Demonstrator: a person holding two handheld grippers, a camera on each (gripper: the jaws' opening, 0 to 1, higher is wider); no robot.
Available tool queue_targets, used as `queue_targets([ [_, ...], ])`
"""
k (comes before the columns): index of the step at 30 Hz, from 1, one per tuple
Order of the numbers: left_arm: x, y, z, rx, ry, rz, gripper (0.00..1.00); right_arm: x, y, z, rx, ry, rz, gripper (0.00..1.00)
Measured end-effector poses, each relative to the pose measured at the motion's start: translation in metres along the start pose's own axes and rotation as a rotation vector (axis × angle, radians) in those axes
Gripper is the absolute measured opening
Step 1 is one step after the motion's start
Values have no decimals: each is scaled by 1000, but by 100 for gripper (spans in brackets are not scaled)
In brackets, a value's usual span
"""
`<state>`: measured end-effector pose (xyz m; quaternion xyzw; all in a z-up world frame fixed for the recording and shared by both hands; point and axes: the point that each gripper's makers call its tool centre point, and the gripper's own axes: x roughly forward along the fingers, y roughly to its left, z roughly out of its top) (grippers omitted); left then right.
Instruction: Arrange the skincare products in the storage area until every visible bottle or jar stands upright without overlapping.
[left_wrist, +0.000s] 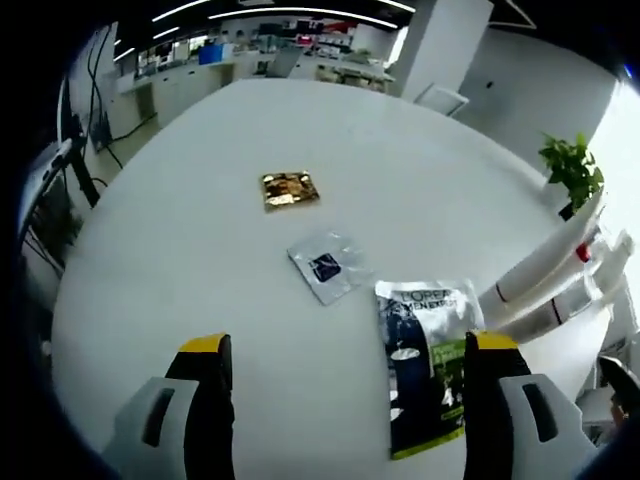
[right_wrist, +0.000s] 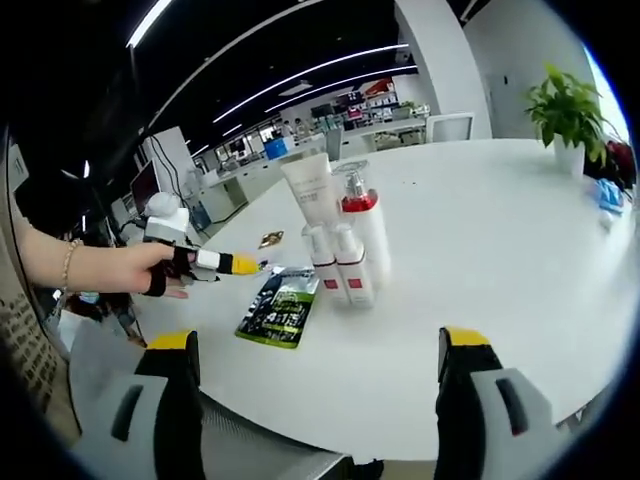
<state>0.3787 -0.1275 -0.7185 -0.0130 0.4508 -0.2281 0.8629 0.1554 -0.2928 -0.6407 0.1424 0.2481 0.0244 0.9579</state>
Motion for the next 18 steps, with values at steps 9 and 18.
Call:
queue_targets([
  [9,29,7,22,13,-6,77,85,3,-5,-3,19,10,-11,100],
  [18,48,12,31,-1,1,136,77,8,-9,-4,31,23,-14,100],
])
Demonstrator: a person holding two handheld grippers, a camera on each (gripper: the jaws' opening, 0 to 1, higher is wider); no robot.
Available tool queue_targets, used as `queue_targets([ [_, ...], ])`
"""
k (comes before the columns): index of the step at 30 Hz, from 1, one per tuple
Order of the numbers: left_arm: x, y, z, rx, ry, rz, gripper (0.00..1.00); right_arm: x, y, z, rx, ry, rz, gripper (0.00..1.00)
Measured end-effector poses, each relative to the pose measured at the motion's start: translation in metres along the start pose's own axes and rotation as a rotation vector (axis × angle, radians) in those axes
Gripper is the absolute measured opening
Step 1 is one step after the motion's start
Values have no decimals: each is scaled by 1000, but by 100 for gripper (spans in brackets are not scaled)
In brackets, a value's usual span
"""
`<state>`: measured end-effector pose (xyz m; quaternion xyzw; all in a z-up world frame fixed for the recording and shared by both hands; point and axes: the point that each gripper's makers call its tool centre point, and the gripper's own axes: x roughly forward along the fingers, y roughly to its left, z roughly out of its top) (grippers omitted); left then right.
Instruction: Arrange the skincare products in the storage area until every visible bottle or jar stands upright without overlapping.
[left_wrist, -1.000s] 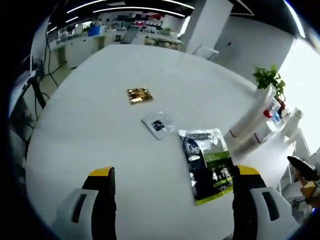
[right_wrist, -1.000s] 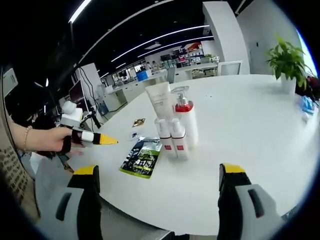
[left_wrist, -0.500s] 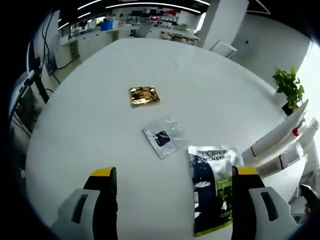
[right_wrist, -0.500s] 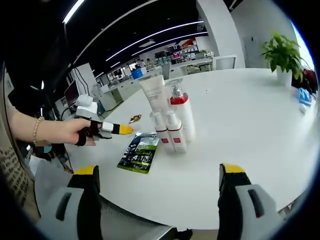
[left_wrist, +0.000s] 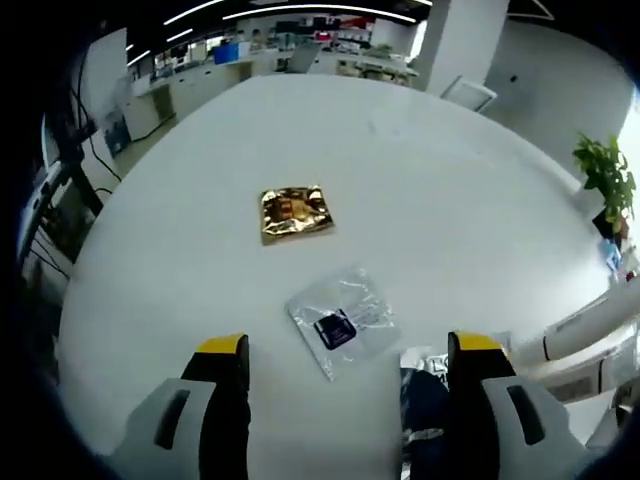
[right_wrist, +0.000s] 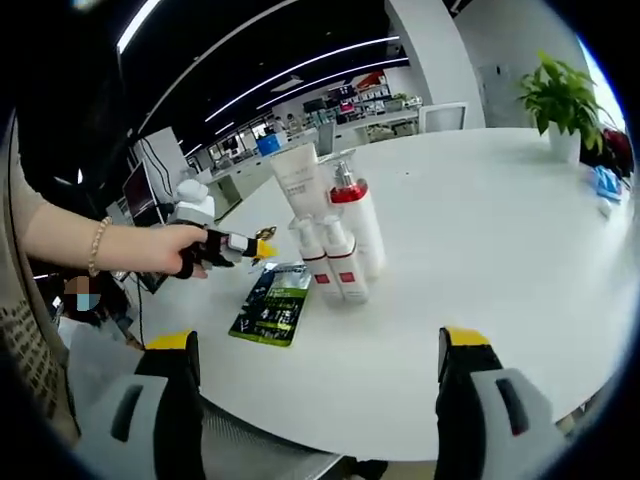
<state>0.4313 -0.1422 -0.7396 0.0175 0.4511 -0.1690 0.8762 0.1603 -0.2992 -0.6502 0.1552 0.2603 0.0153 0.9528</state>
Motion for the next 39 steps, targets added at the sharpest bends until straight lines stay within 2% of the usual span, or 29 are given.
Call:
queue_targets([
  [8,8,-1,5,43,8,33,72,-5,-4,-13,0,35,-8,100],
  [12,8,4,3,103,12,63,67,-4,-7,-13,3,36,-12,100],
  [17,9,6,6,93,-2,68,65,-1,-7,-12,4,37,-9,100],
  [20,8,11,7,91,-9,71,59,-1,-6,-13,0,42,-6,100],
  [22,7,13,8,99,-14,66,53,-1,-5,-14,0,42,-6,100],
  [24,6,15,10,113,-25,53,41,-1,-5,-14,4,42,-5,100],
  [25,7,17,9,117,-25,50,38,0,-5,-15,6,42,-5,100],
  [31,8,18,8,156,-31,7,38,2,-1,-12,4,33,3,100],
  [33,6,14,7,170,-39,-30,38,3,0,-10,0,28,8,100],
  [37,-3,8,12,268,-85,-73,38,5,6,-6,-6,18,21,100],
  [39,-10,5,11,285,-98,-92,38,7,9,-3,-11,14,28,100],
])
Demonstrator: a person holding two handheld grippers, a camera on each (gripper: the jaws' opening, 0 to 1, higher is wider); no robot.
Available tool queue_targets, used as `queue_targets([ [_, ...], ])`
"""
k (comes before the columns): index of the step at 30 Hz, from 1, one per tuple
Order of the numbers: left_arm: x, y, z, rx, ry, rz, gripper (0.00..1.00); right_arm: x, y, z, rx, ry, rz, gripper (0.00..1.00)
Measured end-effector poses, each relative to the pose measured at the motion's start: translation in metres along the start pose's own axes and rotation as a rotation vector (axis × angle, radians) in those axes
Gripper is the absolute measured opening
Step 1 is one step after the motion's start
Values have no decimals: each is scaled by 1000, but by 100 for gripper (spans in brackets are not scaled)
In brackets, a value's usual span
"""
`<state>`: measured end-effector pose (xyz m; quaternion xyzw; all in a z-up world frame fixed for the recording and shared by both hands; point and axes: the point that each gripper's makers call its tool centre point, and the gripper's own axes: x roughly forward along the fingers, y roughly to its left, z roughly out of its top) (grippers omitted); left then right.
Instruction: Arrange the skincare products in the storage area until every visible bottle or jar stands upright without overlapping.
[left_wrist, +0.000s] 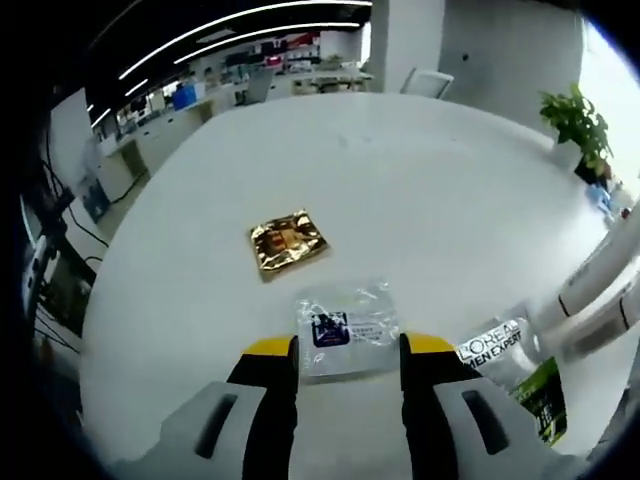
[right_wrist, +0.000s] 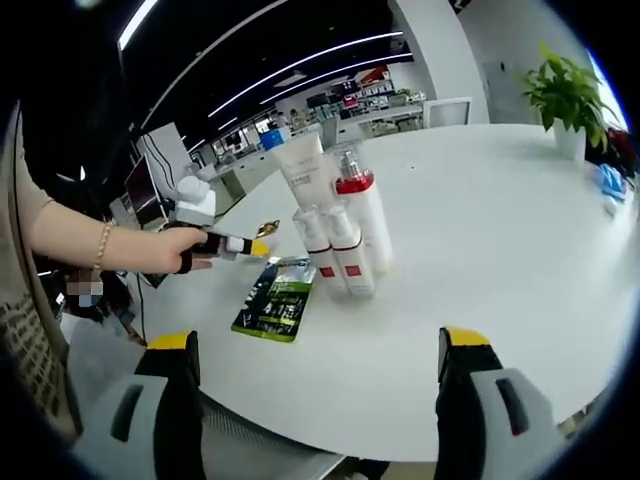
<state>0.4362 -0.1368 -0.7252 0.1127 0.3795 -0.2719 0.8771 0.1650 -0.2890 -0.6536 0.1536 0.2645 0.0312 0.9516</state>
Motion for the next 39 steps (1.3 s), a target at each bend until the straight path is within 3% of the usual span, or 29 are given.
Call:
queue_targets([
  [15,-71,-29,2,183,-135,-151,38,4,29,18,-44,-45,72,97],
  [23,-109,-50,-2,239,-184,-219,38,3,40,27,-62,-70,100,95],
  [30,-137,-67,-9,309,-219,-280,38,6,53,35,-78,-79,149,87],
  [39,-169,-85,-11,380,-267,-349,38,16,77,45,-39,-89,257,68],
])
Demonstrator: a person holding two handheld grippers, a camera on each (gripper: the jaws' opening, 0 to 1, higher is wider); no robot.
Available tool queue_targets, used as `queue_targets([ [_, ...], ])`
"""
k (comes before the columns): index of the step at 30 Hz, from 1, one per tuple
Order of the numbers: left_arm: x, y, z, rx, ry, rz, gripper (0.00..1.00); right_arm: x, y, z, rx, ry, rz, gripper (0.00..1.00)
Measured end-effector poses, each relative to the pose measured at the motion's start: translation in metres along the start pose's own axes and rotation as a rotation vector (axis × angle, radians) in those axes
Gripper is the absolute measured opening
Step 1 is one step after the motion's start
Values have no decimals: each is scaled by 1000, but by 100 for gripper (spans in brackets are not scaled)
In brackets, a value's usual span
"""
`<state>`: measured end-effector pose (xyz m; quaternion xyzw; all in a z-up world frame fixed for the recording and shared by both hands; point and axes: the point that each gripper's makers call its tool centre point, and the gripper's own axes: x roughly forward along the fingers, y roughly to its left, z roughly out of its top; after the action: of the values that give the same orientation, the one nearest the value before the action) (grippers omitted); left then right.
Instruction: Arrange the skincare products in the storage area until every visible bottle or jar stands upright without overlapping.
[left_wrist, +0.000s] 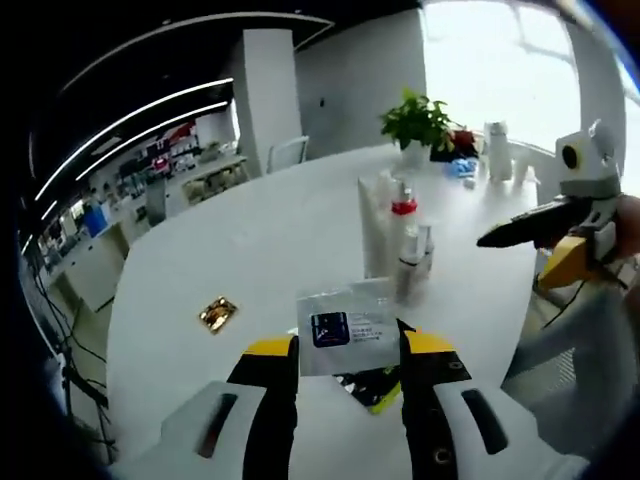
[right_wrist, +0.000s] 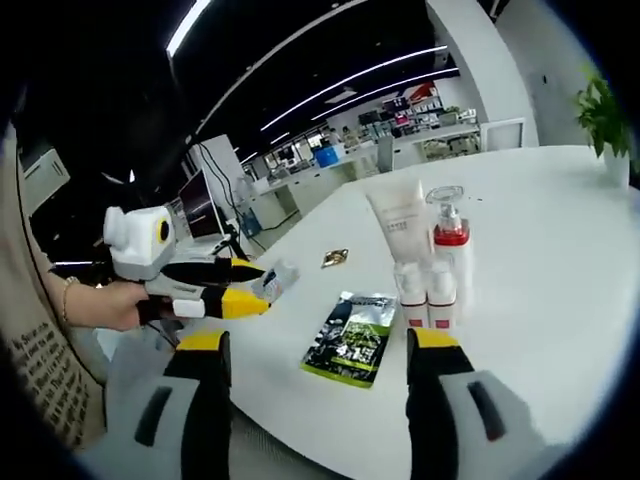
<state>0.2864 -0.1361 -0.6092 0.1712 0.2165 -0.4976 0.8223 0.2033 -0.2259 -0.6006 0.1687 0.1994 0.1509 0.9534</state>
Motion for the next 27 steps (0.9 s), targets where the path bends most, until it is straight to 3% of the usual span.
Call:
queue_targets([
  [3,-6,-6,3,-16,-11,-15,38,8,9,2,29,-7,52,58],
  [14,-17,-38,13,53,-33,-87,38,22,23,13,81,-43,116,41],
  [21,-21,-55,22,90,-52,-121,38,23,26,17,147,-67,154,19],
  [27,-21,-57,25,88,-62,-121,38,20,36,23,197,-102,210,2],
])
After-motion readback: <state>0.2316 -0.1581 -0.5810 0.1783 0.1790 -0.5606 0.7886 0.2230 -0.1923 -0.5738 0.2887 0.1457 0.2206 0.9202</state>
